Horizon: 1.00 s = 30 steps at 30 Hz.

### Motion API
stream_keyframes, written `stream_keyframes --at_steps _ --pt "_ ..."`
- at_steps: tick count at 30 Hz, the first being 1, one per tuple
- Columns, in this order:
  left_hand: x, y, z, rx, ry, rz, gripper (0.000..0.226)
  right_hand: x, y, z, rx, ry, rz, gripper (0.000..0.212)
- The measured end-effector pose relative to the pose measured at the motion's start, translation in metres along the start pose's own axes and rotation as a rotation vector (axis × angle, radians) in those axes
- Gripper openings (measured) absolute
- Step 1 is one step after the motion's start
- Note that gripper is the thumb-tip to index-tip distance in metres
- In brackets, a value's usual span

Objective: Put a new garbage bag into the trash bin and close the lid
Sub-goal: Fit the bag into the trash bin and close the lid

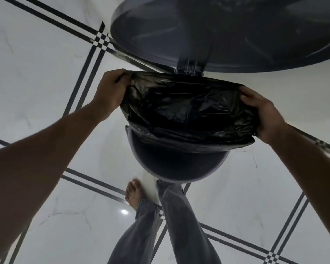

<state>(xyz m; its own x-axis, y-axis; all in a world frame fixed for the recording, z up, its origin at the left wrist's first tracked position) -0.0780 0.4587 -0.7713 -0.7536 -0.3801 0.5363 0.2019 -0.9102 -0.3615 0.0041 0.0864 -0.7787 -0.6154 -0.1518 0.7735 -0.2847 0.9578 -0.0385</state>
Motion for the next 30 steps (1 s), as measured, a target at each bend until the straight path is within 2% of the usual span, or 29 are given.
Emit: stream_keyframes --at_steps 3,6,8,10,12,14,17,20,25,28,30 --pt "-0.010 0.010 -0.006 0.053 -0.203 0.038 0.026 -0.009 0.002 0.003 -0.033 0.086 0.037 0.036" --pt "-0.007 0.020 -0.016 -0.032 -0.474 -0.076 0.016 -0.016 0.004 0.015 0.005 0.267 0.049 0.033" --pt "-0.001 0.022 -0.022 -0.040 -0.545 -0.131 0.014 -0.015 0.006 0.024 0.040 0.371 0.028 0.029" --pt "0.007 0.020 -0.026 -0.002 -0.516 -0.151 0.011 -0.010 0.004 0.035 0.039 0.426 0.045 0.022" --pt "0.014 0.012 -0.030 0.049 -0.417 -0.105 0.003 -0.005 0.003 0.045 0.042 0.449 0.037 0.026" --pt "0.021 0.005 -0.035 0.078 -0.297 -0.076 0.013 0.001 0.001 0.052 0.031 0.469 0.033 0.028" --pt "0.035 -0.004 -0.041 -0.040 -0.107 -0.130 0.022 0.013 0.000 0.057 -0.032 0.450 0.017 0.016" --pt "0.053 -0.007 -0.045 -0.058 -0.097 -0.152 0.032 0.024 -0.002 0.065 -0.046 0.366 0.042 0.013" --pt "0.073 -0.011 -0.050 0.064 -0.124 -0.089 0.037 0.047 -0.007 0.089 -0.074 0.226 0.105 0.039" --pt "0.082 -0.013 -0.049 0.021 -0.086 -0.094 0.040 0.065 -0.011 0.105 -0.140 0.225 0.145 0.026" --pt "0.089 -0.014 -0.046 -0.082 -0.037 -0.098 0.046 0.076 -0.011 0.116 -0.186 0.242 0.139 0.026"
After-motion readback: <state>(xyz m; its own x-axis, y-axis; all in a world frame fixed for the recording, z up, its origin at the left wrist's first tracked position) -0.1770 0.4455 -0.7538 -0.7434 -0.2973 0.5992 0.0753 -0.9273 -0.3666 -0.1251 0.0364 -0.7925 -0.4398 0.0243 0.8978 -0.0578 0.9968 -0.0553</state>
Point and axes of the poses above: each hand's wrist, its own x-axis away from the middle knuckle, its own y-axis out of the palm, z = x × y, the point moved 3 cm from there along -x, towards the middle knuckle, and after that the axes turned 5 degrees about x, right-handed, at the moved point
